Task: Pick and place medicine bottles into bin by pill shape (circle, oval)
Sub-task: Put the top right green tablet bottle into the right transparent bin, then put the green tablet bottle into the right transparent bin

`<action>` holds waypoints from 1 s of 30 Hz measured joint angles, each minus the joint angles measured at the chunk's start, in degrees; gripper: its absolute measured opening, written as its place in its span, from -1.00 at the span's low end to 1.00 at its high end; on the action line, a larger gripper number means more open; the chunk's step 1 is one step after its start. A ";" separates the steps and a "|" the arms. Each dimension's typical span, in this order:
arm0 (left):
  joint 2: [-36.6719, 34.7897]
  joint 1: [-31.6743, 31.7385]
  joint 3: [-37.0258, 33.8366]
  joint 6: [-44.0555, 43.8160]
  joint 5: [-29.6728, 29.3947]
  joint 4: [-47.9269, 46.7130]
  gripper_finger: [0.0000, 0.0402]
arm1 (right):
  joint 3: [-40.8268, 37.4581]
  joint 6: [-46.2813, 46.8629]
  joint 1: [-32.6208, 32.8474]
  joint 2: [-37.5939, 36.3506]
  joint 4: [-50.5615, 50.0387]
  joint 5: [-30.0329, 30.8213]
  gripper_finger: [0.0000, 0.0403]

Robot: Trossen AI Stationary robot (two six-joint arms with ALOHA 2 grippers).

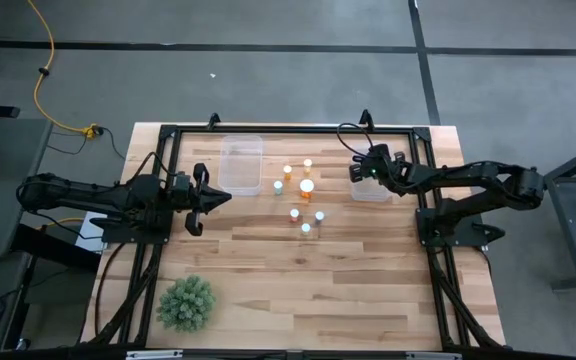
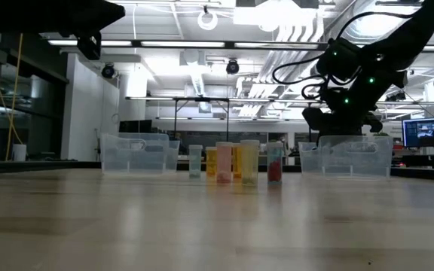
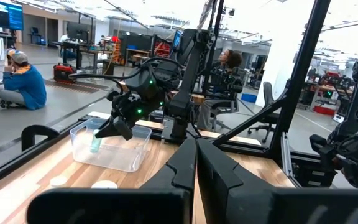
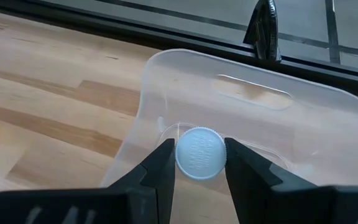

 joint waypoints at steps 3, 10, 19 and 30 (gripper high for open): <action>0.00 0.01 0.00 0.00 0.00 0.01 -0.98 | 0.00 0.03 0.00 0.00 -0.15 0.04 -0.37; -0.01 0.01 0.00 0.00 0.00 0.01 -0.98 | 0.00 -0.01 0.00 0.00 -0.42 0.21 -0.20; 0.00 0.01 0.00 0.00 0.00 0.00 -0.98 | 0.16 -2.47 0.10 -0.49 0.17 0.82 -0.14; 0.00 0.00 0.00 0.00 -0.28 -1.69 -0.98 | 2.08 -14.50 14.85 -17.75 2.52 1.29 -0.14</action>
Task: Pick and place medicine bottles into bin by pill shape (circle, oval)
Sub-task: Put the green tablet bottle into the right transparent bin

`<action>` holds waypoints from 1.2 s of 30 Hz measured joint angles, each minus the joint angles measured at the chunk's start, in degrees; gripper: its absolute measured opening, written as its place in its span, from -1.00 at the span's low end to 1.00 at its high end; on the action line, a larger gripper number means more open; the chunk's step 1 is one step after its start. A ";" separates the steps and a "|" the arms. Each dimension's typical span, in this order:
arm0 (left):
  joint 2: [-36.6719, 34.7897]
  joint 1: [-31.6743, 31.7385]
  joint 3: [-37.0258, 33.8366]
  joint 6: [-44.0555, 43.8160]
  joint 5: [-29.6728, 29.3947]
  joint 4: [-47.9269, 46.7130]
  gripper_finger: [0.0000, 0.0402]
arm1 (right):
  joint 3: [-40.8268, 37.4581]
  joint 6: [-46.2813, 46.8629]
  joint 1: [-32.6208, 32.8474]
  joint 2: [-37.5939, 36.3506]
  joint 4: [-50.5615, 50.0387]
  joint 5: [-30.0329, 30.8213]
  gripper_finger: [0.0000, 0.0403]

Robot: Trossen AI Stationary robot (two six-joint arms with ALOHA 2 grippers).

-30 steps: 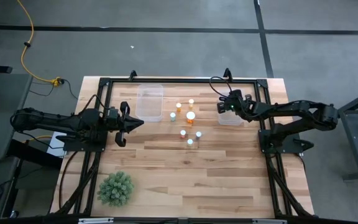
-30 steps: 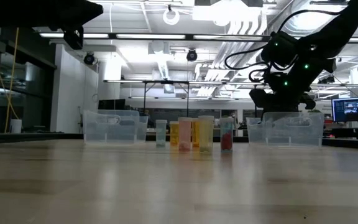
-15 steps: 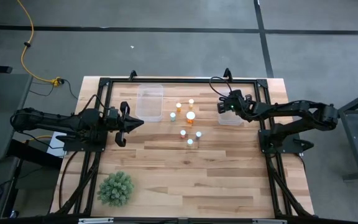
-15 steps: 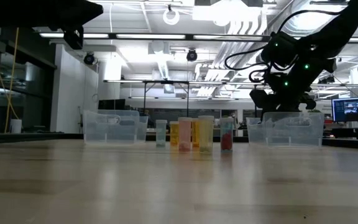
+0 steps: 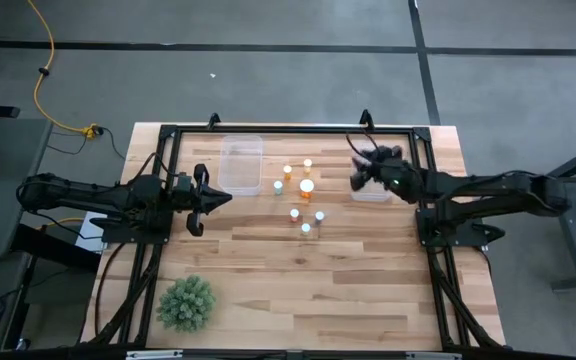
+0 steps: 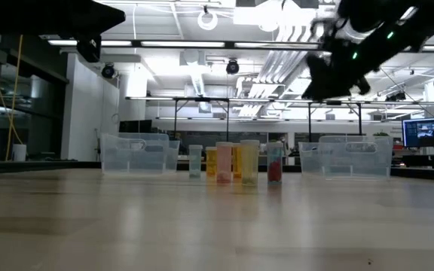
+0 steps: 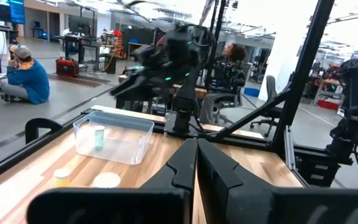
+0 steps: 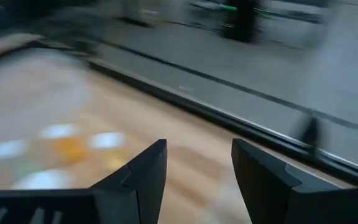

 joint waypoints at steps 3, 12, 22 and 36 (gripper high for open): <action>0.00 0.00 0.00 0.00 -0.32 0.00 -0.98 | -0.11 -3.67 4.97 -2.60 3.28 -9.55 -0.14; 0.00 0.01 0.00 0.00 -0.70 0.39 -0.98 | -1.41 -16.56 14.87 -1.19 19.64 -22.36 -0.14; 0.00 0.00 0.00 0.02 -0.66 0.42 -0.98 | -1.42 -17.59 15.79 -0.90 20.23 -22.40 -0.14; 17.81 -1.89 0.00 2.60 -4.76 17.27 -0.88 | -1.42 -17.40 15.77 -0.90 20.25 -21.89 -0.14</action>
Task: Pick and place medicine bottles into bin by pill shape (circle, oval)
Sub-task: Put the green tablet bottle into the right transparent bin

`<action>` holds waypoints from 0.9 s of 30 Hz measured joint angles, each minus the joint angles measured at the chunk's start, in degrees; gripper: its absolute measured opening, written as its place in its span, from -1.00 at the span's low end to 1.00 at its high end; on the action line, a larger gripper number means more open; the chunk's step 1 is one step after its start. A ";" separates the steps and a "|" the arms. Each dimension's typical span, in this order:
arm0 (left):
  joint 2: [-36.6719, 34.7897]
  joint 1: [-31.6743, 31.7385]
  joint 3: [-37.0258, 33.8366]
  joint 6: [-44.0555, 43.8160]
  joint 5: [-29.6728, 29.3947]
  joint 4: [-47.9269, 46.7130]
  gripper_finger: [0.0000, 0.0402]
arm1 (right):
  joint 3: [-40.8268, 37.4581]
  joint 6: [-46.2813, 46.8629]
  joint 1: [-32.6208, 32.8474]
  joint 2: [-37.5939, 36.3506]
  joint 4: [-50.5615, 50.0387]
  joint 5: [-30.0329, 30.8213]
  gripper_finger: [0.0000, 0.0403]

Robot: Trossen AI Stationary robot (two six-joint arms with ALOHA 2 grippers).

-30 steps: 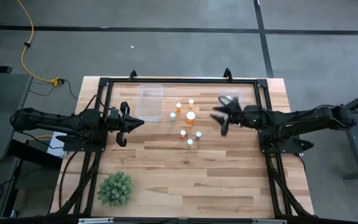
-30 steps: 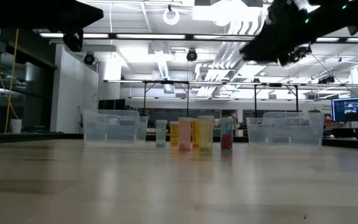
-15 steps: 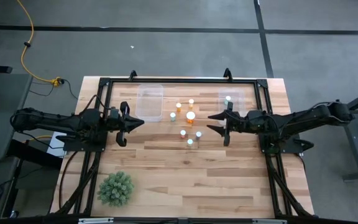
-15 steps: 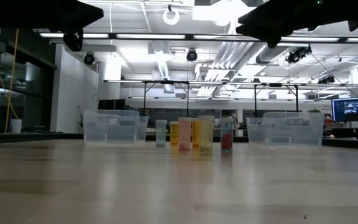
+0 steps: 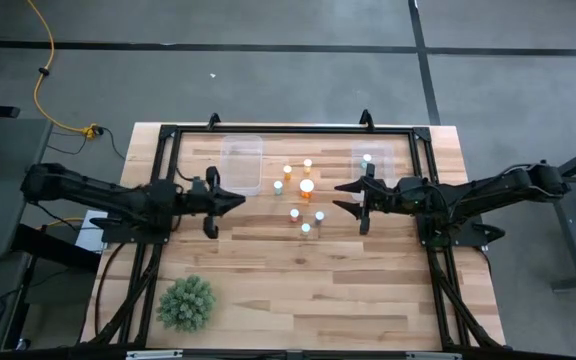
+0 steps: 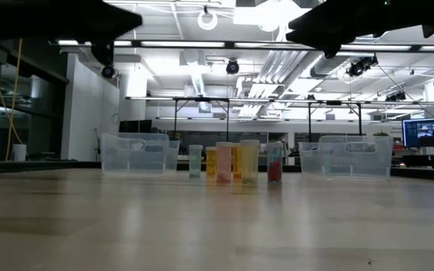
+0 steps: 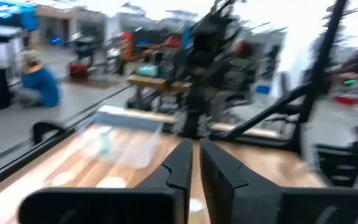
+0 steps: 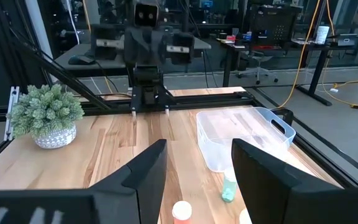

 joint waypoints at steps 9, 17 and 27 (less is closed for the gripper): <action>18.16 2.95 11.91 -1.93 -4.79 -12.38 -0.28 | 0.00 0.03 0.00 0.00 -0.01 0.04 -0.14; 34.00 11.18 31.56 -3.01 0.43 -40.22 0.02 | -0.02 1.36 -0.02 0.00 -0.02 0.06 -0.14; 44.37 14.51 38.38 3.43 4.28 -41.18 0.02 | -0.02 1.11 -0.02 0.00 -0.17 0.07 -0.14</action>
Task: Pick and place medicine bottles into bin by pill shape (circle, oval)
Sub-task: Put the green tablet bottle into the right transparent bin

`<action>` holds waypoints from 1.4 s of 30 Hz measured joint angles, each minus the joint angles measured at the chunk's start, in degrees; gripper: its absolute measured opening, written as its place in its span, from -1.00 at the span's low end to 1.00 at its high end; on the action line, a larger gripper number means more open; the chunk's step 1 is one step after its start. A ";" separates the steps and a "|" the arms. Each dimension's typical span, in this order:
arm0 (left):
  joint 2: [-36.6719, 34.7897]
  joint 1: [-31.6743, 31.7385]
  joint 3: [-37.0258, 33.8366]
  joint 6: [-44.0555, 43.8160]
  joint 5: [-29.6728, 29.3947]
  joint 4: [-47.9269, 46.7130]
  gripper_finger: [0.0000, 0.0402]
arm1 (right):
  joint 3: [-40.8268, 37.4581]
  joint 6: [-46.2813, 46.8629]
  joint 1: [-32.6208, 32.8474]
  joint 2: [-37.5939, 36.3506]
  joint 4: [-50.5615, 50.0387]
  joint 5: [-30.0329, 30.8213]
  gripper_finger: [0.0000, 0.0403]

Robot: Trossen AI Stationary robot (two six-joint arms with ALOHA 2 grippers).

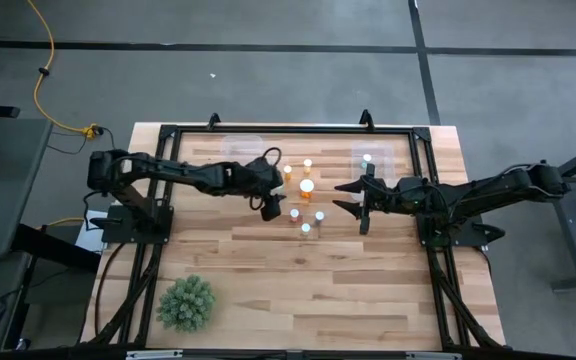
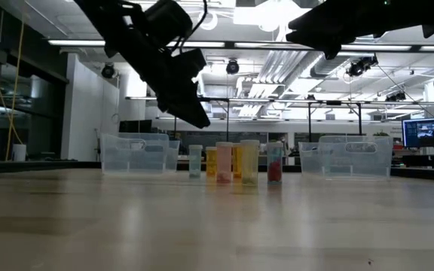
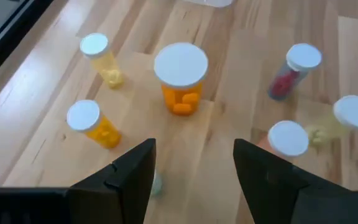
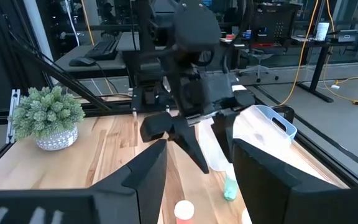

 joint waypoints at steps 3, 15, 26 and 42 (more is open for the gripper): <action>-0.09 0.25 0.04 0.00 -0.07 0.49 0.02 | -0.02 0.00 -0.04 0.02 -0.37 0.02 -0.14; 1.25 0.76 0.09 -0.32 -1.32 0.67 0.03 | -0.04 0.21 -0.04 0.02 -0.35 0.04 -0.14; 3.31 5.25 0.07 -3.67 -0.20 1.11 0.03 | -0.04 0.22 -0.04 0.02 -0.38 0.06 -0.14; 4.33 6.02 0.07 -5.60 1.05 -0.03 0.03 | -0.04 0.22 -0.07 0.02 -0.38 0.06 -0.14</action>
